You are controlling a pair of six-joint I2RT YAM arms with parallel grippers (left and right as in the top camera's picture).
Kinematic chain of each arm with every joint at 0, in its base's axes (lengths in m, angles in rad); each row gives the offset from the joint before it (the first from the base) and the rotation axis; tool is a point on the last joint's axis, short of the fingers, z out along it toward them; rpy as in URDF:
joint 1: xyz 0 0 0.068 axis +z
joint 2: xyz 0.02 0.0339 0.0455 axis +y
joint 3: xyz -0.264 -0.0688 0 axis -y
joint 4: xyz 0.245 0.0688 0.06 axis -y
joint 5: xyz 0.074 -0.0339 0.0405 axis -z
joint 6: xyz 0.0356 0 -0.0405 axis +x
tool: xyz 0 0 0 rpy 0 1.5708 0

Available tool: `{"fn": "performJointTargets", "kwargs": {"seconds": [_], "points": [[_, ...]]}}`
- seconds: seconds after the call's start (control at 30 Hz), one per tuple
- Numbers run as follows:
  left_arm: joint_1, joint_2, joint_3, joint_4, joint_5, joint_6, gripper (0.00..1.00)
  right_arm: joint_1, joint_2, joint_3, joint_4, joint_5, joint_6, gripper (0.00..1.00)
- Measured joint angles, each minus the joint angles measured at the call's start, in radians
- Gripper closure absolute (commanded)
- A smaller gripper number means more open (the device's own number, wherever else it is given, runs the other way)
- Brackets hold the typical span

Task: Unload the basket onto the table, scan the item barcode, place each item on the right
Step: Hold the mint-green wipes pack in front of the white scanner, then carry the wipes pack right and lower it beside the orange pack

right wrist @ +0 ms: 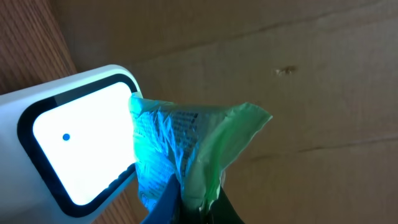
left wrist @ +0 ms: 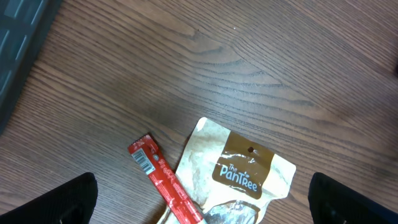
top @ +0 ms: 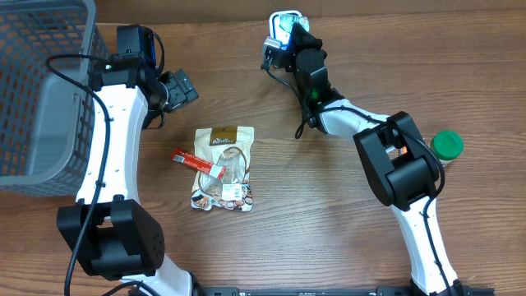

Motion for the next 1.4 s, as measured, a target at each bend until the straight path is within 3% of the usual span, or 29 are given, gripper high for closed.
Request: {"fn": "performJointTargets", "kwargs": {"seconds": [0.53,0.83,1.2,1.4], "points": [[0.0,0.0,0.0,0.0,0.0,0.0,0.0,0.087,0.0,0.015,-0.257,0.106,0.001,0.96],[0.0,0.0,0.0,0.0,0.0,0.0,0.0,0.09,0.0,0.015,-0.267,0.128,0.012,0.96],[0.0,0.0,0.0,0.0,0.0,0.0,0.0,0.089,-0.116,0.014,-0.365,0.122,0.332,0.97],[0.0,0.0,0.0,0.0,0.0,0.0,0.0,0.09,-0.334,0.014,-0.625,0.125,0.562,0.96]]}}
